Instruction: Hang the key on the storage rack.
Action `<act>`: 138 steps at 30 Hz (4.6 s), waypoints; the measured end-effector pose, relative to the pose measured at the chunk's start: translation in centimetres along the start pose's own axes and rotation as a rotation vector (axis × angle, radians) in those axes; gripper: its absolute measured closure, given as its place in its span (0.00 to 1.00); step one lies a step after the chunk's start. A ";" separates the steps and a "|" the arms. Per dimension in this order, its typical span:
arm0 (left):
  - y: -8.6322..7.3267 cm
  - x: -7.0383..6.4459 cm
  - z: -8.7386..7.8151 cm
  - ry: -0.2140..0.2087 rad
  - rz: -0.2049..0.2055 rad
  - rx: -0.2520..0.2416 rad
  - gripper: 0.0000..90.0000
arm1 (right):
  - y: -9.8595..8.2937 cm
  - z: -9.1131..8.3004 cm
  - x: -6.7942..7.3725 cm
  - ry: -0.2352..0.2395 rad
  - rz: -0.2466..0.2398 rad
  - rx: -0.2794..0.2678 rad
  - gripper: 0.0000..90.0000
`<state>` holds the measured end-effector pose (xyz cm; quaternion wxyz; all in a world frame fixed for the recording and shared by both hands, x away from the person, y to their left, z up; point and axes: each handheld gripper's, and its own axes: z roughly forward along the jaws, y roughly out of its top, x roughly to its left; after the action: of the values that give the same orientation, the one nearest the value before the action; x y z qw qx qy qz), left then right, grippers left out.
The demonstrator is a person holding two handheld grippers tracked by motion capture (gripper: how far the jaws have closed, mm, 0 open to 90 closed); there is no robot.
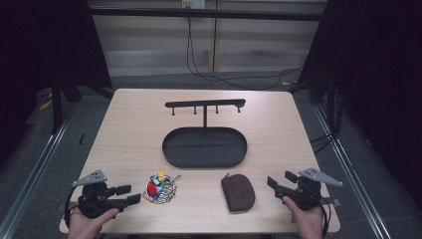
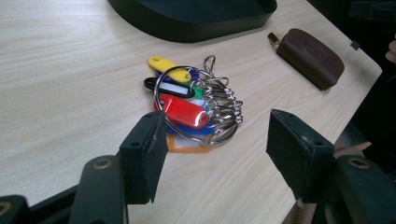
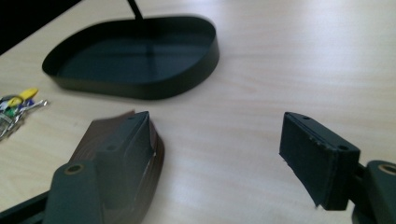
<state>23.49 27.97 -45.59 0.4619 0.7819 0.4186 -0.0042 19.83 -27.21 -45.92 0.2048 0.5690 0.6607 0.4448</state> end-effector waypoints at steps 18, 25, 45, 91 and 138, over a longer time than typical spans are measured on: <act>0.6 -0.1 0.3 -0.063 -0.027 0.016 0.61 | -0.1 0.0 0.3 0.021 -0.019 0.021 0.26; 1.9 -0.7 0.7 0.002 0.041 0.109 0.64 | -0.3 -0.1 0.4 0.022 -0.026 0.036 0.26; 7.0 0.1 3.9 0.060 0.053 0.256 0.74 | -0.5 0.1 0.5 0.024 -0.049 0.056 0.26; 9.2 2.1 11.0 0.165 0.036 0.696 0.78 | -0.6 1.1 0.6 0.032 -0.060 0.133 0.22; 10.6 2.3 9.6 0.080 0.012 0.693 0.97 | -0.6 1.2 0.5 0.010 -0.055 0.140 0.24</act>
<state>35.59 20.17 -44.35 0.1523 0.8943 0.4054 -0.1125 20.29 -26.33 -46.94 0.1733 0.5613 0.7066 0.3946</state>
